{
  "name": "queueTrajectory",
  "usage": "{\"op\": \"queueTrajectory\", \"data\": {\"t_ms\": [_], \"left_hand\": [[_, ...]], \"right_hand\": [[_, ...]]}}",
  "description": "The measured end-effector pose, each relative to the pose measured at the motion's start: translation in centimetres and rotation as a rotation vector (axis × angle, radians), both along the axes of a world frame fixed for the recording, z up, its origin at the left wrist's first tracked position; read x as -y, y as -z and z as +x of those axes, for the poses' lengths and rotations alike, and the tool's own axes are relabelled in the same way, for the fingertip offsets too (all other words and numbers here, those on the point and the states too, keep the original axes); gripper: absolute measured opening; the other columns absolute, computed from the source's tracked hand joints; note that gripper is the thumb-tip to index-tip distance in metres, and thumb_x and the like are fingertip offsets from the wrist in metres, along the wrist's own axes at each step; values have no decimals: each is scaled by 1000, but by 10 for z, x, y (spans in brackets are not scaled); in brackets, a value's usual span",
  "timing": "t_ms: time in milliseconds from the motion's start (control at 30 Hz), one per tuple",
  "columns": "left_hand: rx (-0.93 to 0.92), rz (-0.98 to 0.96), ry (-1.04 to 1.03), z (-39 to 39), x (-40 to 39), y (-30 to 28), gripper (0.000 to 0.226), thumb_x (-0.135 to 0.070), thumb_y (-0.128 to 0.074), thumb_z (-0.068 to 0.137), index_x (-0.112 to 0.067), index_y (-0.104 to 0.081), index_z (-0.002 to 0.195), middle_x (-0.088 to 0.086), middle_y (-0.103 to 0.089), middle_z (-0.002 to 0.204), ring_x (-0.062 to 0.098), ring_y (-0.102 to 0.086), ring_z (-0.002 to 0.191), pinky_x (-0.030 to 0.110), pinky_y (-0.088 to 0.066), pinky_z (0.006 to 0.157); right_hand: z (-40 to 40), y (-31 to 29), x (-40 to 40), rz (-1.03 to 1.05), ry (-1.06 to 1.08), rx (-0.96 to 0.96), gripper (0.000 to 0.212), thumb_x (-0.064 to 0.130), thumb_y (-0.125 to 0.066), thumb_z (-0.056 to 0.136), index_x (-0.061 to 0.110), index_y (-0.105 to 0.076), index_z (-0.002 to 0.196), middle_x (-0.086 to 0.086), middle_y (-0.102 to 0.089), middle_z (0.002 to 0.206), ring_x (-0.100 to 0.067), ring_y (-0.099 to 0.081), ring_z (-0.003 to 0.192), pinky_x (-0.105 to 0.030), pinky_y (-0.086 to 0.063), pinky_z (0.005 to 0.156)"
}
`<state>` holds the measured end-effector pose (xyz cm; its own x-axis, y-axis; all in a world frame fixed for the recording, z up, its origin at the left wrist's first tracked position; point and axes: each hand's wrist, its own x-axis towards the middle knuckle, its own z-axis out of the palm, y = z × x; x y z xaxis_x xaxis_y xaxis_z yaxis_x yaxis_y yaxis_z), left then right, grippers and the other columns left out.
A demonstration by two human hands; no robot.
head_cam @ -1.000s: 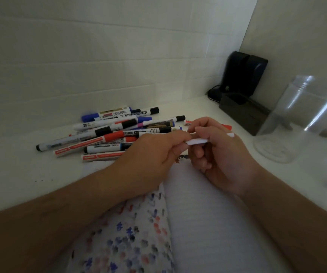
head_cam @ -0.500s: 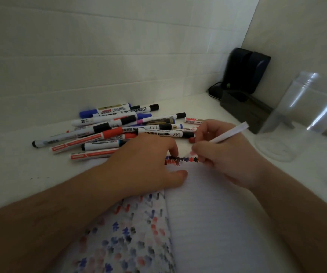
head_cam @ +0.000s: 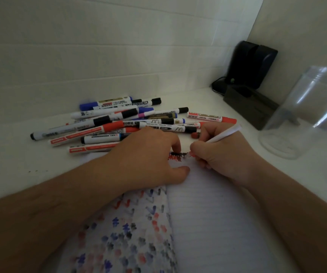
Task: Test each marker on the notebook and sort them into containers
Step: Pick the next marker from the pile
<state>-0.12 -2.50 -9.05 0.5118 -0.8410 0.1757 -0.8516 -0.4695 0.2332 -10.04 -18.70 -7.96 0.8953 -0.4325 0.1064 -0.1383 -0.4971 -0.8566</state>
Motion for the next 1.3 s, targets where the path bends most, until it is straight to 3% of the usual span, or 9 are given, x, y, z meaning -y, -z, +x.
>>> {"op": "queueTrajectory", "data": {"t_ms": [200,367,667,900,1000,1067,1167,1233,1300], "left_hand": [[-3,-1,4,0,0,-1,54,-78,-57,77,-43,-58,118,-24,-45,78,-8,-44,74,16,-34,62],[-4,-9,3,0,0,1,55,-79,-56,76,-43,-58,118,-25,-44,78,-9,-44,74,22,-39,67],[-13,-2,-6,-3,-1,-2,53,-79,-56,76,-45,-57,117,-22,-47,80,-8,-45,75,22,-40,67],[-51,-6,-13,-6,-4,-4,51,-76,-59,78,-45,-47,116,-19,-53,85,-3,-50,78,25,-48,68],[-57,-50,-9,-9,-5,-5,53,-72,-62,78,-43,-39,116,-16,-53,81,0,-52,72,27,-46,61],[-87,-111,-2,-11,-7,-4,50,-64,-65,82,-41,-36,116,-14,-52,80,2,-52,69,25,-42,57],[-184,-244,35,-8,-8,-2,30,-28,-56,98,-37,-38,121,-15,-51,91,1,-50,77,18,-35,61],[-227,-330,53,-5,-6,-3,38,-6,-48,100,-30,-41,128,-14,-54,99,3,-52,80,18,-41,63],[-258,-401,50,-3,-5,-4,37,-2,-45,102,-26,-42,130,-14,-59,100,4,-56,83,18,-46,68]], "right_hand": [[-2,0,0,62,-15,30,29,-3,-71,81,10,-54,61,-14,-68,58,-18,-59,46,-28,-46,44],[0,2,-1,-31,10,16,23,3,-72,77,9,-56,62,-17,-65,58,-19,-58,50,-35,-46,52],[-2,2,0,2,-27,27,24,0,-72,80,7,-56,64,-16,-68,59,-19,-60,49,-33,-47,50],[0,4,4,74,-22,66,27,-2,-69,83,9,-55,64,-11,-68,59,-18,-59,48,-28,-46,46],[0,4,5,61,-45,30,27,0,-71,81,11,-54,62,-13,-64,58,-19,-56,50,-30,-43,48],[0,3,7,183,-60,47,34,-3,-68,83,15,-52,58,-13,-55,55,-20,-48,47,-26,-37,44],[-2,-2,20,522,-96,173,37,-10,-66,85,14,-50,62,-9,-47,52,-17,-31,43,-23,-19,41],[-6,-7,29,696,-184,226,28,-1,-74,84,13,-53,72,-5,-53,57,-14,-35,46,-25,-17,43],[-7,-8,35,859,-295,239,28,14,-85,76,15,-57,77,-3,-54,66,-12,-43,52,-22,-26,43]]}}
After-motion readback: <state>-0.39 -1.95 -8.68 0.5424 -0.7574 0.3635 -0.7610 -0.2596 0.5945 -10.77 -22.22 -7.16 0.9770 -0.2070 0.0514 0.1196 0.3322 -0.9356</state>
